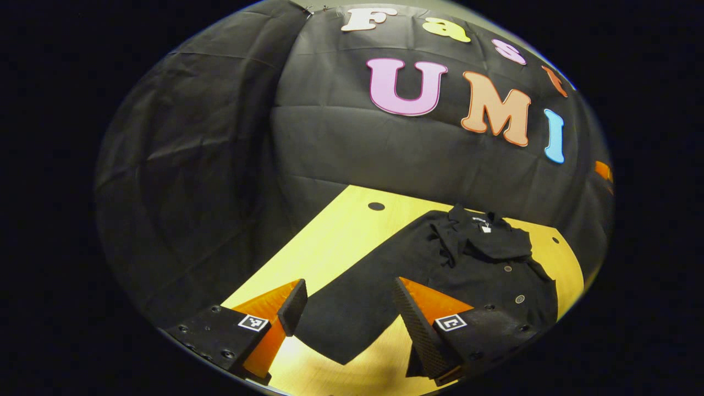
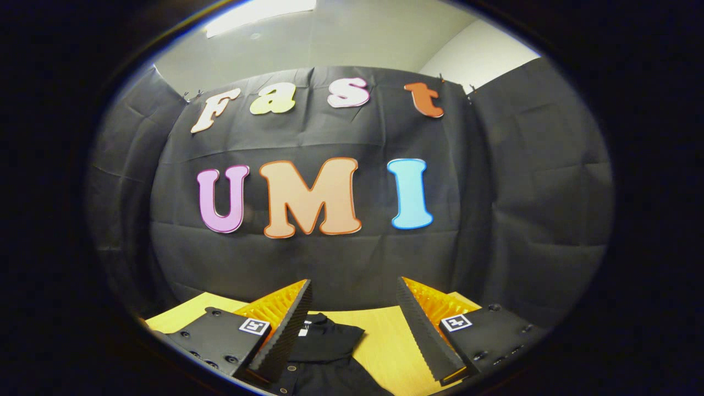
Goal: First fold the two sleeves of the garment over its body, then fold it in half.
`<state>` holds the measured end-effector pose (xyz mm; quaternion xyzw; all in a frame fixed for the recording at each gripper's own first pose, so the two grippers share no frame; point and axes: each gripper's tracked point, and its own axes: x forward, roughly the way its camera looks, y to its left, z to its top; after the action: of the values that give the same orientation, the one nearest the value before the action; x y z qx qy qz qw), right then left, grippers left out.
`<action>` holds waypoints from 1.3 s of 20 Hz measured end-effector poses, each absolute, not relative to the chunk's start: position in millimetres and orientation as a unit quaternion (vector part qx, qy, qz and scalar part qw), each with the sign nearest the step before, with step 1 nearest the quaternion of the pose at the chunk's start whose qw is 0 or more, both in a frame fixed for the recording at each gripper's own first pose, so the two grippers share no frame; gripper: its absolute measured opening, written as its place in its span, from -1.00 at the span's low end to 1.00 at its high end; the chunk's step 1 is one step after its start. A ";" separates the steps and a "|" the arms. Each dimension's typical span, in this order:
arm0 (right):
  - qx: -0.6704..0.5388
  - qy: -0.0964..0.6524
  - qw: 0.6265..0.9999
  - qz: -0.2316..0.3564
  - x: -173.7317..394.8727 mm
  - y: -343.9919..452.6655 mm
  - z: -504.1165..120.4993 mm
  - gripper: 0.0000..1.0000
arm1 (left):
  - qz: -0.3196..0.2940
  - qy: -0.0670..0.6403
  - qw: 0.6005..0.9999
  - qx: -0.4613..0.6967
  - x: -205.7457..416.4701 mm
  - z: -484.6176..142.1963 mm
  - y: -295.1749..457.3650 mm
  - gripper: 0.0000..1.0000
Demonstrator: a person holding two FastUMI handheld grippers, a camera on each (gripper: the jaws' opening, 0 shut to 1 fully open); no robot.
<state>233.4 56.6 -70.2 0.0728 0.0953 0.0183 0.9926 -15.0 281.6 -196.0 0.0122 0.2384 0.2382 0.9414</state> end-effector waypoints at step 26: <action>-0.018 0.012 0.999 -0.050 177.5 -4.0 25.8 0.96 | 0.261 0.396 0.881 0.000 -73.4 -301.4 304.6 0.70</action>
<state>177.5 -4.0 25.8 -0.0176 0.0117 -0.0496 0.9985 -73.4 304.6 -301.4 0.0004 0.3957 0.2606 0.8806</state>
